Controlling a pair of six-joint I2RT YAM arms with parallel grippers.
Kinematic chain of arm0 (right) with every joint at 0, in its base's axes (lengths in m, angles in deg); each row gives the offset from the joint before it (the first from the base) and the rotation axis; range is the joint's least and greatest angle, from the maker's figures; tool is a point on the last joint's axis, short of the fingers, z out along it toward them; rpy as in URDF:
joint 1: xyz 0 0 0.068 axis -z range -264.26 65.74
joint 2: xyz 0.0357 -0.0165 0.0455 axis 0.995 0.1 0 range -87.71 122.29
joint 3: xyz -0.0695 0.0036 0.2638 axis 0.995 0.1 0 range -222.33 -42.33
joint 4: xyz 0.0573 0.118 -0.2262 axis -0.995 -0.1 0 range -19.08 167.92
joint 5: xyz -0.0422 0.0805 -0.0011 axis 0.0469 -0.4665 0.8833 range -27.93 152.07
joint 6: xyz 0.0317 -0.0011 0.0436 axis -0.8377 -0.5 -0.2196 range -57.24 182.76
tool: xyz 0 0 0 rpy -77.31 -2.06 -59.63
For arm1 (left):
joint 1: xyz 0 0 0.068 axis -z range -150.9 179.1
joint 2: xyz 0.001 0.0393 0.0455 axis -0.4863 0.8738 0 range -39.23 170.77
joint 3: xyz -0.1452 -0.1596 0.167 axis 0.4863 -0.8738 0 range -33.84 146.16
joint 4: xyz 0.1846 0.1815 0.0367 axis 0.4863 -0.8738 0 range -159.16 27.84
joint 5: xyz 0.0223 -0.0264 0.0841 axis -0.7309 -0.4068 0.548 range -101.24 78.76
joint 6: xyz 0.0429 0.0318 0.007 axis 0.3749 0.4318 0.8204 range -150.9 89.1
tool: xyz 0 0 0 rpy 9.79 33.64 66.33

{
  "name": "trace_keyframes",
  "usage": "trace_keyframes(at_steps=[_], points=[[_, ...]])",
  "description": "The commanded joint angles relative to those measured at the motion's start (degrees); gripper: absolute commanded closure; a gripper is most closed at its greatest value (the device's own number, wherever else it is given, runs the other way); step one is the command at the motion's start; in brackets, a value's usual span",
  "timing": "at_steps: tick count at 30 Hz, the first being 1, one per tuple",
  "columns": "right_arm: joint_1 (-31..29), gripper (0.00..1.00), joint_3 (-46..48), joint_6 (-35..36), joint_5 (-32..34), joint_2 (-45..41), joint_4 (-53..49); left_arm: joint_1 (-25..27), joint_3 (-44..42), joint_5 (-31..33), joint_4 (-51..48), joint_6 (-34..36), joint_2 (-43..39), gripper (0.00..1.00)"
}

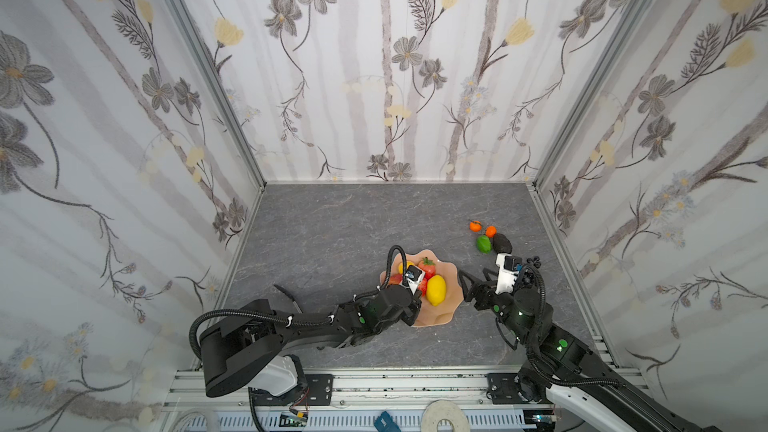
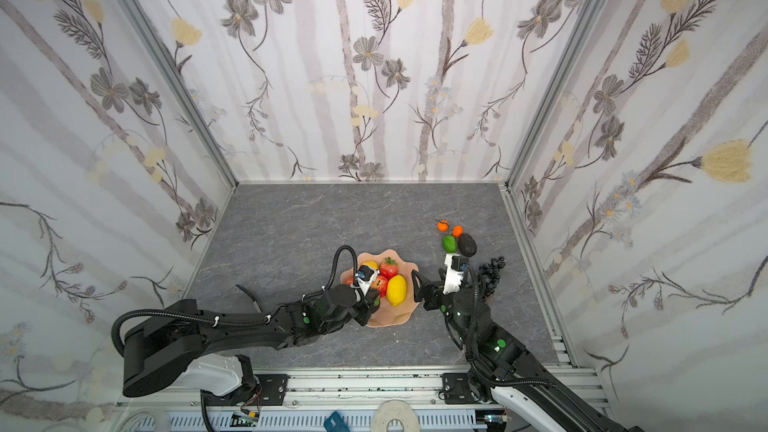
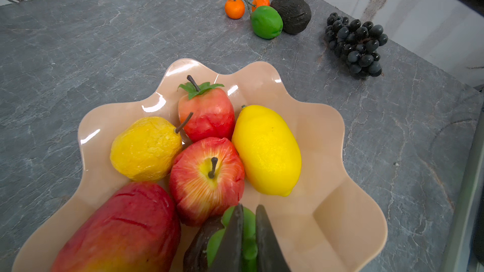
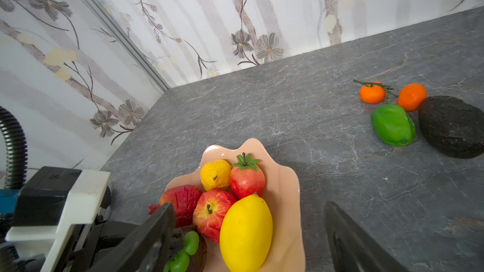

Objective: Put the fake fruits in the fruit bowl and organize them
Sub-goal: 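Lower the mangosteen into the bowl with the left gripper and open it, then withdraw the left gripper while the right gripper grasps the dark avocado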

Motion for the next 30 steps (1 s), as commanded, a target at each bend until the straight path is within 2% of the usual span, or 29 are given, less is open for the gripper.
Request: trace_keyframes(at_steps=[1,5,9,16,19,24,27,30], points=[[0.8,0.12,-1.6,-1.4,2.3,1.3,-2.7,-0.1,-0.3,1.1,2.1,-0.3,-1.0,0.84],[2.2,0.11,-3.5,-1.5,2.3,3.7,-4.7,-0.2,-0.8,1.3,1.6,-0.4,-2.3,0.76],[4.4,0.11,-5.9,-1.1,2.9,6.2,-7.2,-0.2,-0.9,1.3,0.8,-0.3,-3.9,0.74],[11.9,0.11,-9.8,3.0,-1.1,9.9,-10.1,-0.2,-1.1,0.6,-0.4,-0.7,-7.5,0.71],[18.2,0.11,-12.5,5.8,-3.7,13.6,-11.8,-0.3,-1.2,1.0,-1.9,-0.9,-11.3,0.66],[33.7,0.09,-17.8,8.5,-12.9,26.3,-12.1,-2.7,-2.2,2.5,-6.0,-2.3,-18.8,0.54],[39.5,0.09,-22.0,9.6,-16.0,35.2,-12.2,-5.4,-4.1,2.5,-8.2,-4.0,-24.1,0.47],[42.6,0.09,-26.2,9.7,-17.6,42.6,-11.4,-7.6,-6.3,2.9,-10.8,-5.2,-29.3,0.39]])
